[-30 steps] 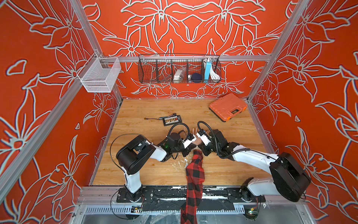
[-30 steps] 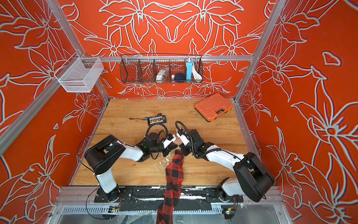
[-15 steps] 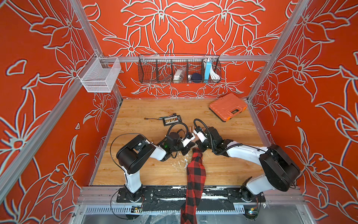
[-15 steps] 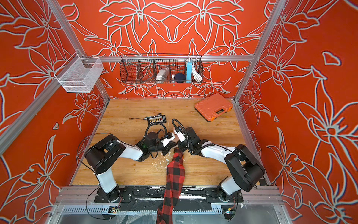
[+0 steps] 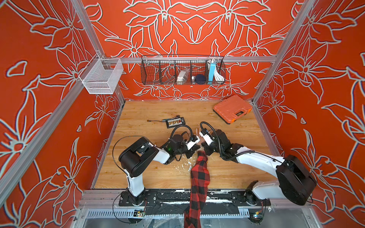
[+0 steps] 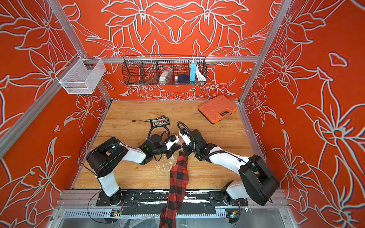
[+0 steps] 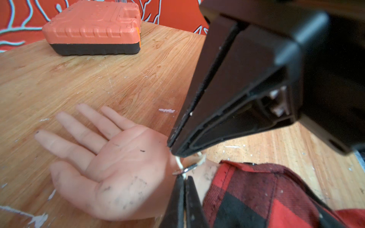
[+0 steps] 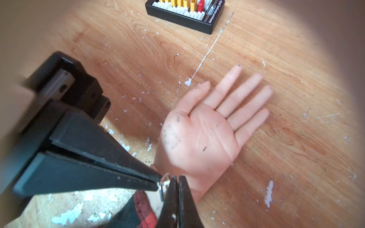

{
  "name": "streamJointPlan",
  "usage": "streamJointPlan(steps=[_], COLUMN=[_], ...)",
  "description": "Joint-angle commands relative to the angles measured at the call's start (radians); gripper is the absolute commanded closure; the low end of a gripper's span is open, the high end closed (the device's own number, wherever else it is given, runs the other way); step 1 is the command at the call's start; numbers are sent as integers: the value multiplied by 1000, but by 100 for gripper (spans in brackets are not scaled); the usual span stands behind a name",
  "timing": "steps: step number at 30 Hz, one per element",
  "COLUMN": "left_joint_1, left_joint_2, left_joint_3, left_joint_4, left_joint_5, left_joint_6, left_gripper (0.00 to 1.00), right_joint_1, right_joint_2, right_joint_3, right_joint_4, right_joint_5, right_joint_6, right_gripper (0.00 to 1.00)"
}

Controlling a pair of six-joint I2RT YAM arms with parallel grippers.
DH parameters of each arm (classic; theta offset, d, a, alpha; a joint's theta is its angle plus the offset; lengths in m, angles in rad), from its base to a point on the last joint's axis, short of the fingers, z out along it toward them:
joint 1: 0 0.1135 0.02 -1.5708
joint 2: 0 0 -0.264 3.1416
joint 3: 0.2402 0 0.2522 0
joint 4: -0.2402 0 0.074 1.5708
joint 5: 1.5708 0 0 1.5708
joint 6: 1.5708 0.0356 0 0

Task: Take off the watch
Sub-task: Untie the watch from the hand.

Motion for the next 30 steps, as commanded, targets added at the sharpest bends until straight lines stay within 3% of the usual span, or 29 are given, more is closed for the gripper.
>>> streamJointPlan(steps=[1, 11, 17, 21, 26, 30], left_joint_1=[-17, -37, -37, -37, -37, -37], left_joint_2=[17, 22, 15, 2, -9, -5], left_joint_3=[-11, 15, 8, -3, -8, -10], left_joint_4=[-73, -141, -140, -131, -130, -132], left_joint_5=[71, 72, 56, 37, 29, 33], left_joint_6=[9, 49, 48, 44, 40, 43], left_gripper=[100, 100, 100, 100, 100, 100], right_joint_1=[-11, -11, -11, -13, -20, -59], right_joint_2=[-46, -20, -39, -111, -191, -210], right_joint_3=[22, 24, 55, 36, 15, 16], right_joint_4=[87, 179, 94, 0, -118, -223], right_joint_5=[35, -83, -39, 54, 121, 55], right_joint_6=[-1, 44, 17, 69, 190, 380], right_gripper=[100, 100, 100, 76, 64, 55])
